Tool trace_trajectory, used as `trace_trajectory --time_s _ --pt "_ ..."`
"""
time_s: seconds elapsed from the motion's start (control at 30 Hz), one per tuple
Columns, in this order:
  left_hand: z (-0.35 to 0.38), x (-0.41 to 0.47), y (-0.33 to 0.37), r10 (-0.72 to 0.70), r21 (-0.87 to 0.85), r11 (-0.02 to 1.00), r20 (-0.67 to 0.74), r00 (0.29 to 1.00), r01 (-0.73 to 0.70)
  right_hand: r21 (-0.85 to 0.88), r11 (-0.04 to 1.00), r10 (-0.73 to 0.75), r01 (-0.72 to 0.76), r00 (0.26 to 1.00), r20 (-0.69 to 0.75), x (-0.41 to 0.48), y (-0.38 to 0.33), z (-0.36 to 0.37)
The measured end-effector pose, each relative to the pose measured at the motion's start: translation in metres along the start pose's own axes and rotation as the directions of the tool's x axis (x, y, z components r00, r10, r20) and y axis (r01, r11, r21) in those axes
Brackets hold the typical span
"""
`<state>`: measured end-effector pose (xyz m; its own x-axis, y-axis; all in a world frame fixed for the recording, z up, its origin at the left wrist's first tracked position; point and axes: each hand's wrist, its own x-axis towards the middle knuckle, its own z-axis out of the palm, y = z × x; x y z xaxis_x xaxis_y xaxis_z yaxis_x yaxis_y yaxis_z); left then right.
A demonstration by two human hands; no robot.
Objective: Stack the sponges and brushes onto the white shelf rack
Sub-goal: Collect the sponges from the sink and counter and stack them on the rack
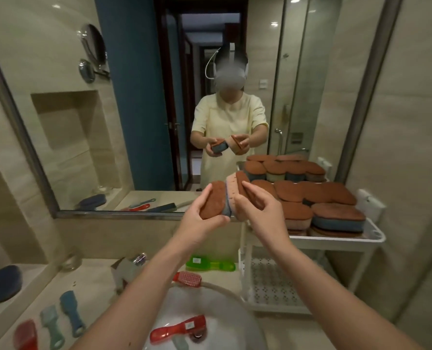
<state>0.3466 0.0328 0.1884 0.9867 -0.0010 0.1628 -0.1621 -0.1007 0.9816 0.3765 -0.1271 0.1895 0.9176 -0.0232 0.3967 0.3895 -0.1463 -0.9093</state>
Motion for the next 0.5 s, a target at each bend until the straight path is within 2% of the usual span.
trace_trajectory --time_s 0.23,0.5 --pt "0.065 0.027 0.018 0.093 0.017 0.996 -0.046 0.995 -0.093 -0.072 0.997 -0.014 0.015 1.000 0.006 0.026 -0.007 -0.067" --pt "0.106 0.074 0.020 0.093 0.107 0.991 -0.079 0.993 -0.085 -0.173 0.984 -0.055 0.046 0.997 -0.045 0.065 0.009 -0.101"
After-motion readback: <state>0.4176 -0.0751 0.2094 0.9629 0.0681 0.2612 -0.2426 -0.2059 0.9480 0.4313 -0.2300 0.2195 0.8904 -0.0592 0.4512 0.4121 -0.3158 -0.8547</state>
